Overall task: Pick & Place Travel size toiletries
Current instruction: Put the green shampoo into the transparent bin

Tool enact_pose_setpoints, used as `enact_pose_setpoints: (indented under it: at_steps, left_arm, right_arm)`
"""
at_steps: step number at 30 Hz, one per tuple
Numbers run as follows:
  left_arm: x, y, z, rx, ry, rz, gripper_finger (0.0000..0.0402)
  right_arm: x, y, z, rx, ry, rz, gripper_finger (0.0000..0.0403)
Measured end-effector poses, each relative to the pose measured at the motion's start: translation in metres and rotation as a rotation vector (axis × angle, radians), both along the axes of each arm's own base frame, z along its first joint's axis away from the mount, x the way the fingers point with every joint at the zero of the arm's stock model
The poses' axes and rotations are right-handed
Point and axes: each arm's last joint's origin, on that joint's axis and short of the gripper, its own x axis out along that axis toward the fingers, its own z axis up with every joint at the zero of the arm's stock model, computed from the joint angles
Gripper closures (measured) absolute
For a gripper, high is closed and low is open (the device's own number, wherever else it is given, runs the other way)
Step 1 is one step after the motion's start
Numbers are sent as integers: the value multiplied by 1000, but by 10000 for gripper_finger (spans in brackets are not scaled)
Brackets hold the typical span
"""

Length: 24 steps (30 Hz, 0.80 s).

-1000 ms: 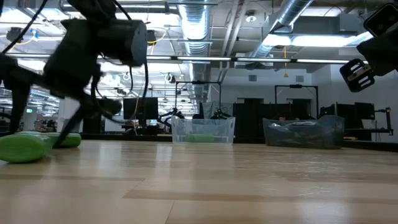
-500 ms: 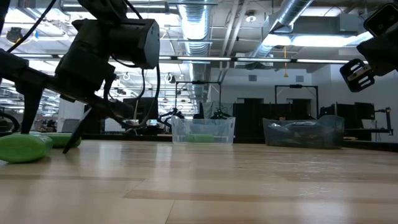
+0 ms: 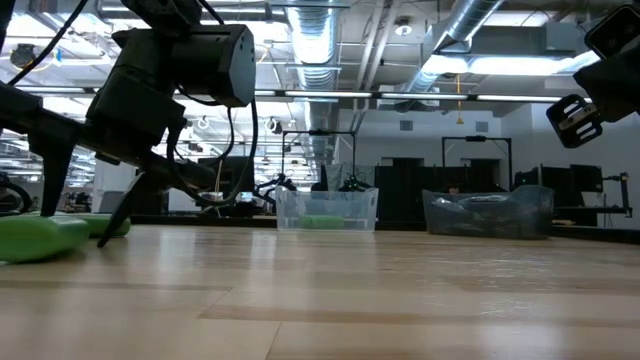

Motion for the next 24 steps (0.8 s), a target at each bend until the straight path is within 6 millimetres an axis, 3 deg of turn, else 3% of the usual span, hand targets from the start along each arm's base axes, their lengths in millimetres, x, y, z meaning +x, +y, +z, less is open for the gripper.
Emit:
enact_pose_setpoints:
  at_steps: [11,18,24]
  left_arm:
    - [3,-1,-1,-19,-29,-1,296]
    - [5,-2,-1,-21,-49,6,299]
    - [8,7,-1,18,-51,112,300]
  right_arm:
    - [0,0,0,0,0,0,403]
    - [0,0,0,0,0,0,403]
    - [0,0,0,0,0,0,403]
